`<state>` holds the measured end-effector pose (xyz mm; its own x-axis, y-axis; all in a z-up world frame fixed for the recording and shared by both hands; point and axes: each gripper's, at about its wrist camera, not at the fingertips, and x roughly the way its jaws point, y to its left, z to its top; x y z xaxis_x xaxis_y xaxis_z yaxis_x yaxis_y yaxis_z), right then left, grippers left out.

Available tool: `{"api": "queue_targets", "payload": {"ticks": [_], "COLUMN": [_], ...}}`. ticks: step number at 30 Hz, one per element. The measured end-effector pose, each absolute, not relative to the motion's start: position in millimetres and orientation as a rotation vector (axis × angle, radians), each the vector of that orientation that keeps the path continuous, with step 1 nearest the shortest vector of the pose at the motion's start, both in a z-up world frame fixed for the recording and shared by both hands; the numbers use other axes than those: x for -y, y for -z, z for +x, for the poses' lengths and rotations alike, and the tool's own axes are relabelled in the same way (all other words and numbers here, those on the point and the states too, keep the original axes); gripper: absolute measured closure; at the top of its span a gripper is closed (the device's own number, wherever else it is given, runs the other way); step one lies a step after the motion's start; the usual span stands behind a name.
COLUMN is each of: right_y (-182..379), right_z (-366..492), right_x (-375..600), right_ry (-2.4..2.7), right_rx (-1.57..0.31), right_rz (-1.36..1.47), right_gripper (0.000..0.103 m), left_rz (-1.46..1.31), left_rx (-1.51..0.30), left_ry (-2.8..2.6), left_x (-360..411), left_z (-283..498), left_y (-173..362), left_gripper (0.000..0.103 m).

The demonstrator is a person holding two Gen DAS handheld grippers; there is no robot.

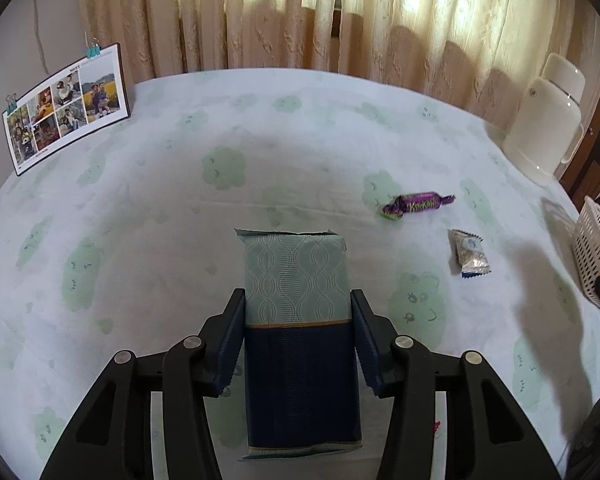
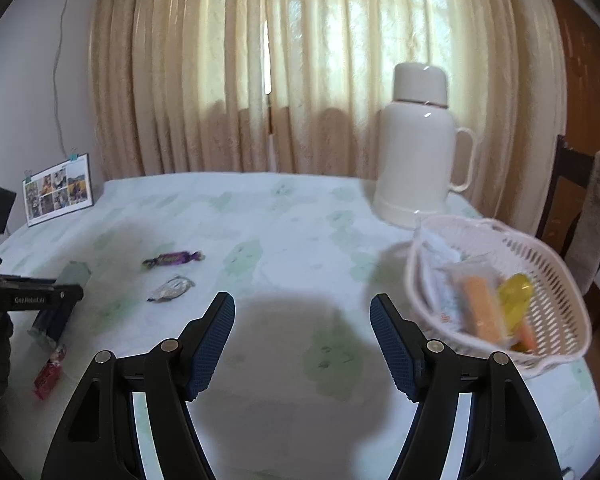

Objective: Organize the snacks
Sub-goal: 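Return both tools to the table and grasp the teal box with the left tool, then grasp the small wrapped snack with the right tool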

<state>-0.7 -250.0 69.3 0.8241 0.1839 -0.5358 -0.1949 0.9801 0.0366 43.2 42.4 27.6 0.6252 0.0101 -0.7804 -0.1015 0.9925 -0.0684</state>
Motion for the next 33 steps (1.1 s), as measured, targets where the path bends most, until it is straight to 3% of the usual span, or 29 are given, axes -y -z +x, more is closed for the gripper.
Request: {"api": "queue_targets", "payload": {"ticks": [11,30,33], "right_y": [-50,-21,-21], "right_z": [50,106,104], "right_x": [174,121,124], "right_ry": [-0.396,-0.372,-0.373], "right_rx": [-0.792,-0.918,-0.915], "right_rz": [0.014,-0.053,-0.043], "right_gripper": [0.033,0.075,0.077], "left_rz": [-0.136,-0.157,-0.158], "left_rx": [-0.842,-0.831,-0.834], "left_ry": [-0.04,-0.004,-0.009], "left_x": [-46,-48,-48], "left_z": [31,26,26], "left_y": [-42,-48,-47], "left_gripper": [0.057,0.057,0.057]}}
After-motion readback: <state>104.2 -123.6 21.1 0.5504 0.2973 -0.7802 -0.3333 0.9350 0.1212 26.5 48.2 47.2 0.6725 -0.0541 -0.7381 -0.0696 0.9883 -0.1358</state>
